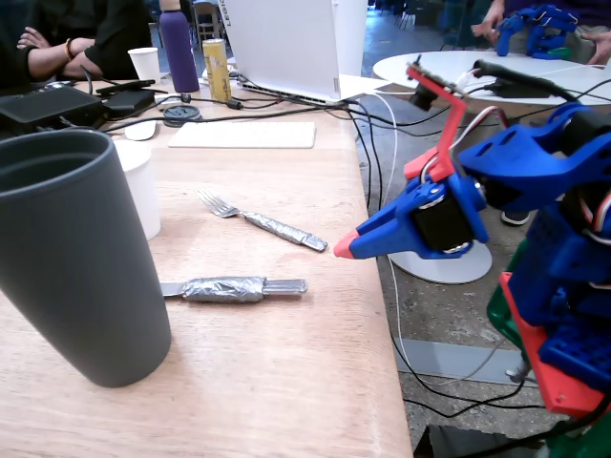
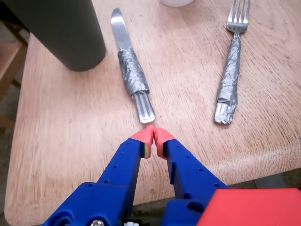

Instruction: Grab the fork and place it in gray glass

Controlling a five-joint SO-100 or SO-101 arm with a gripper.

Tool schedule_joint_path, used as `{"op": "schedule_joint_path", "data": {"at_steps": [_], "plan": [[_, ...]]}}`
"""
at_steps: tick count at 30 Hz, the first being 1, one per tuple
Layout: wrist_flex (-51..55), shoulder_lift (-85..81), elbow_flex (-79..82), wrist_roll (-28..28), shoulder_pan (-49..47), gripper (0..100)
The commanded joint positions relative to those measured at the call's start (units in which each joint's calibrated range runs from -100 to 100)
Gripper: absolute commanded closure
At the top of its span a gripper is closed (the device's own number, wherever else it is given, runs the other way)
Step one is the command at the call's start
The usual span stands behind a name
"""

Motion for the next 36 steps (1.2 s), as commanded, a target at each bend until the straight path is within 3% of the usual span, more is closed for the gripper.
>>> {"op": "schedule_joint_path", "data": {"at_steps": [1,36], "plan": [[-0.55,-0.54,0.53,0.1,0.0,100],[-0.8,0.4,0.44,0.15,-1.18,100]]}}
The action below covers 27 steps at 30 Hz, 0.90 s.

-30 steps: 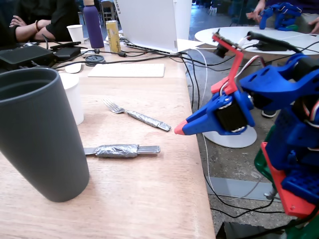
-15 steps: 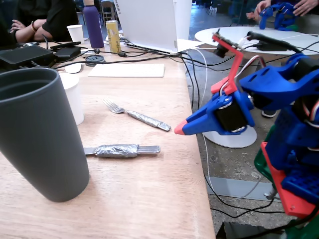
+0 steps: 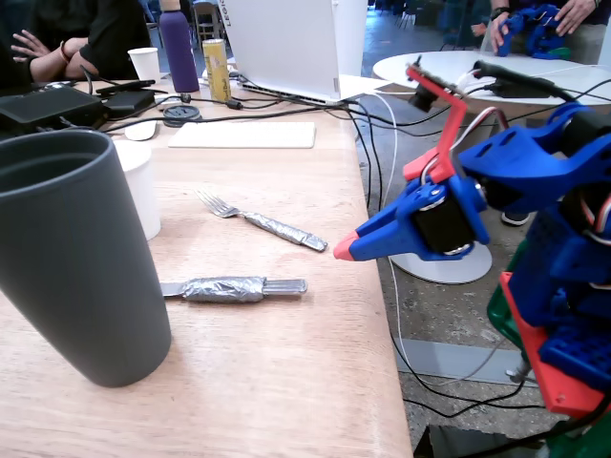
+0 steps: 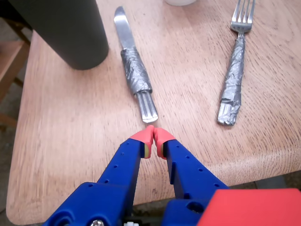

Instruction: Grab the fork and place it in gray glass

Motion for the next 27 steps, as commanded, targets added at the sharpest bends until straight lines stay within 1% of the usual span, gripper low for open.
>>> {"op": "schedule_joint_path", "data": {"at_steps": [1,7,9,12,14,19,23,25,27], "plan": [[-0.8,2.03,-1.73,0.15,0.94,100],[0.27,28.19,-35.24,-0.44,1.62,100],[0.27,34.71,-42.88,-0.49,4.5,100],[0.27,42.85,-49.68,-0.49,12.45,100],[0.27,47.4,-53.83,-0.54,15.83,100],[0.35,61.04,-67.99,-5.08,22.26,100],[0.35,73.56,-77.24,-5.32,31.57,100],[0.27,79.73,-80.64,-5.57,32.92,100],[0.27,84.96,-83.28,-7.47,32.92,100]]}}
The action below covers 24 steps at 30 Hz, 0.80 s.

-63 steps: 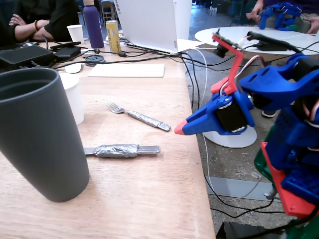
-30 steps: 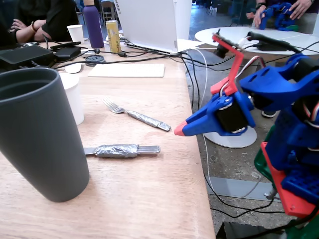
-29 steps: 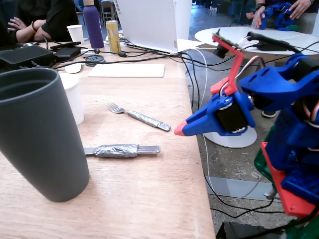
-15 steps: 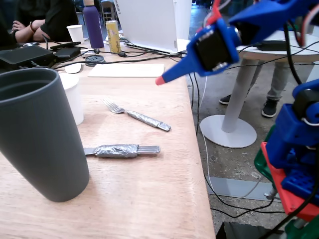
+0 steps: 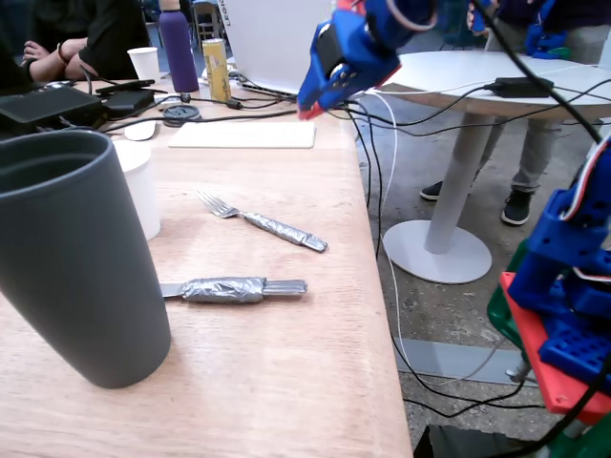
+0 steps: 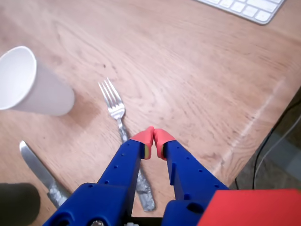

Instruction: Grab the fork and place it in gray glass

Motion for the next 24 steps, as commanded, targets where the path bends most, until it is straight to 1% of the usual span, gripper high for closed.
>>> {"op": "schedule_joint_path", "data": {"at_steps": [1,3,13,16,24], "plan": [[0.02,6.09,-6.42,-2.15,0.33,100],[-0.06,10.12,-8.21,-1.81,-1.03,100],[-1.13,26.07,-19.63,-1.42,-1.54,100],[-1.13,30.87,-23.22,2.74,-1.54,100],[-1.05,33.44,-23.22,3.96,-1.87,100]]}}
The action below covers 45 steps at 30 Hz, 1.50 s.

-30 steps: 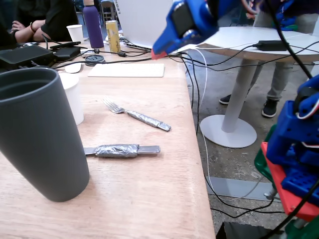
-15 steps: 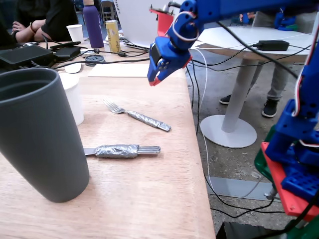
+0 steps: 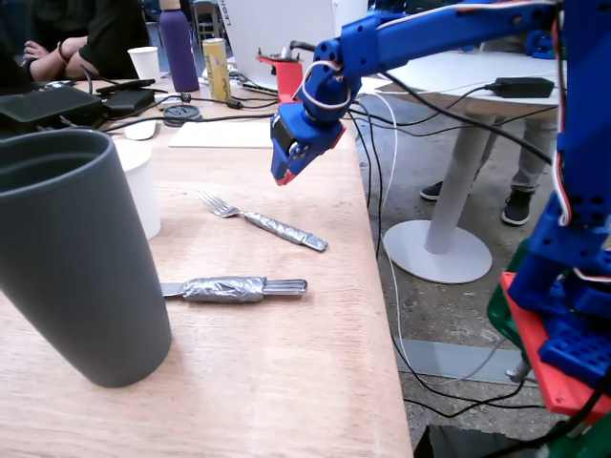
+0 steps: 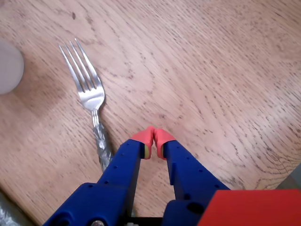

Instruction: Grab the fork and place it in gray glass

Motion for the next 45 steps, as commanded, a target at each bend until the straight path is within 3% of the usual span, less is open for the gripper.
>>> {"op": "schedule_joint_path", "data": {"at_steps": [1,13,18,20,23,27,35,40,45], "plan": [[-0.8,0.07,-2.84,2.0,-0.65,100],[0.27,1.52,-4.26,3.76,-7.42,100],[0.35,1.52,-3.69,4.0,-7.59,64],[0.35,1.52,-3.69,3.96,-7.42,58],[0.6,1.52,-3.6,3.96,-6.74,58],[9.79,1.52,-4.35,3.96,-5.56,58],[10.69,5.38,-10.11,3.96,-5.56,58],[23.75,11.73,-18.23,4.0,-5.56,58],[26.62,14.73,-21.06,4.35,-5.39,58]]}}
